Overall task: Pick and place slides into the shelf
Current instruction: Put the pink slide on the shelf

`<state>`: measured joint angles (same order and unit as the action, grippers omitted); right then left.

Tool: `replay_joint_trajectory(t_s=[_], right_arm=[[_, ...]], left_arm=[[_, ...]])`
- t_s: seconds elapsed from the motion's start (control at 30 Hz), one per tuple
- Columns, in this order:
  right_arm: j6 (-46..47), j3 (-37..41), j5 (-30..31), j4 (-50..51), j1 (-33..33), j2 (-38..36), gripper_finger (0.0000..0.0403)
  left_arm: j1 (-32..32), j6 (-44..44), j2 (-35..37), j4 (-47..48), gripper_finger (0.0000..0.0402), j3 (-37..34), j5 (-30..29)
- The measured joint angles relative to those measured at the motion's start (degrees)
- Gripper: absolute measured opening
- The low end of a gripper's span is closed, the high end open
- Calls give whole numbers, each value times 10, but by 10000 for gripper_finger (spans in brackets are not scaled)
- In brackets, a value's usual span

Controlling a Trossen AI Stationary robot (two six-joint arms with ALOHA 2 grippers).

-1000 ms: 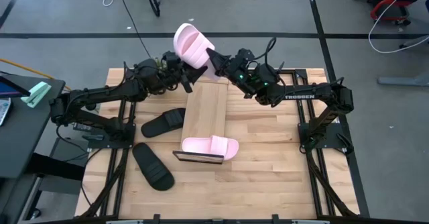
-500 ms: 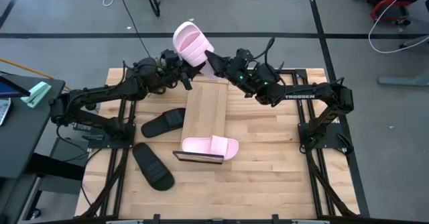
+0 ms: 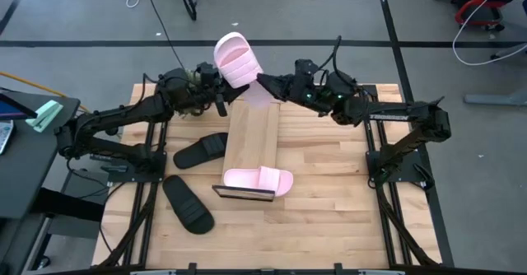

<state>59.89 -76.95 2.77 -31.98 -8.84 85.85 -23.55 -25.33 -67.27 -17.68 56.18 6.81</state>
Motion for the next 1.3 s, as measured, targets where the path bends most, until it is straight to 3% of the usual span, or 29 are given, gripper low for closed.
replay_joint_trajectory(t_s=[0.27, 0.47, 0.7, 0.8, 0.97, 1.3], right_arm=[[-42, -2, -72, 152, 1, -75, 262], [-127, 0, -75, 320, 0, -137, 252], [-185, 0, -69, 447, 0, -171, 250], [-197, 0, -68, 475, 0, -173, 252], [-203, 0, -69, 495, 0, -156, 254], [-210, 0, -77, 497, -13, -150, 253]], left_arm=[[-33, -4, 6, 100, 96, 0, 82], [-85, -2, 9, 192, 92, -1, 238], [-128, -14, 9, 232, 94, 0, 476], [-130, -15, 9, 263, 88, 0, 545], [-123, 25, 9, 341, 94, 0, 564], [-119, 203, 1, 513, 92, 1, 532]])
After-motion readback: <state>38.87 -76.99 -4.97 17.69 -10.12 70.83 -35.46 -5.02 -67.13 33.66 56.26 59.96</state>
